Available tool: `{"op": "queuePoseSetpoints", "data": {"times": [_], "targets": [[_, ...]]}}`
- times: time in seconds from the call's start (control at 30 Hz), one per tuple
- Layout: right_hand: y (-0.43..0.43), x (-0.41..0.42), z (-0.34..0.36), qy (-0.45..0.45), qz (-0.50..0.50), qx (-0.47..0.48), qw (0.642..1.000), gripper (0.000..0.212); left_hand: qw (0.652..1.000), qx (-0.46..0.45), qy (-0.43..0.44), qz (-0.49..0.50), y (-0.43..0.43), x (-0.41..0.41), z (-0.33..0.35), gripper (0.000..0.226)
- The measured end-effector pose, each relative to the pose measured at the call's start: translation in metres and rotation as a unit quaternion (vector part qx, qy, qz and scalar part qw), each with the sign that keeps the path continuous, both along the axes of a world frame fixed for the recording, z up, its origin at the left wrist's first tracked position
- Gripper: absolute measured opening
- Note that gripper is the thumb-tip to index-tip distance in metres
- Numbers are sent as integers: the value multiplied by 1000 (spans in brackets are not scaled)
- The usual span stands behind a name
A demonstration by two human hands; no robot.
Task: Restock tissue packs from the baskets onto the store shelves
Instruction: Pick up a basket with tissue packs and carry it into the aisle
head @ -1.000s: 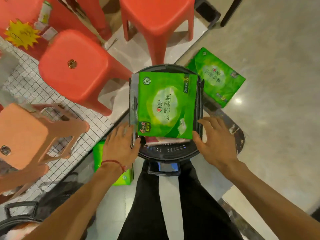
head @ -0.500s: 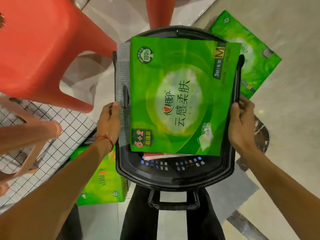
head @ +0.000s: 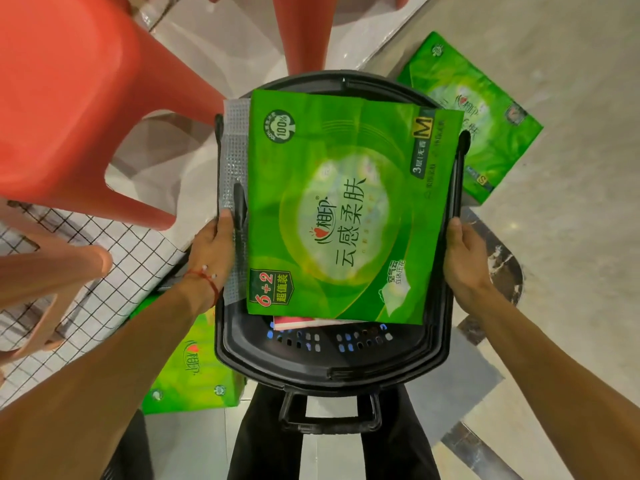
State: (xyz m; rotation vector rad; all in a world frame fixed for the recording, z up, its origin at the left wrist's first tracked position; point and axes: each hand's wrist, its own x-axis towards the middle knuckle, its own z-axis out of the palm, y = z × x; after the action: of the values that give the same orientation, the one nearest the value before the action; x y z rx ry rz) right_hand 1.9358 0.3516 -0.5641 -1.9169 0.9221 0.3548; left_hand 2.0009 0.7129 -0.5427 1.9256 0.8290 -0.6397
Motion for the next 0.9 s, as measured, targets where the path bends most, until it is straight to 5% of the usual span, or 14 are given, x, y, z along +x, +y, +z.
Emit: {"op": "queuePoseSetpoints", "data": {"times": [0.2,0.37,0.6,0.9], "targets": [[-11,-33,32,-57,18,24,998,53,998,-3,-60,-20,-11,-13,38,21],[-27,-50,77,-75,3,42,996,54,986,-8,-130,-108,-19,-22,80,48],[-49,-100,149,-89,-46,39,994,55,975,-33,-146,-163,-36,-41,137,52],[-44,-220,289,-164,-242,34,956,58,915,-56,-202,-344,-95,-44,274,55]]}}
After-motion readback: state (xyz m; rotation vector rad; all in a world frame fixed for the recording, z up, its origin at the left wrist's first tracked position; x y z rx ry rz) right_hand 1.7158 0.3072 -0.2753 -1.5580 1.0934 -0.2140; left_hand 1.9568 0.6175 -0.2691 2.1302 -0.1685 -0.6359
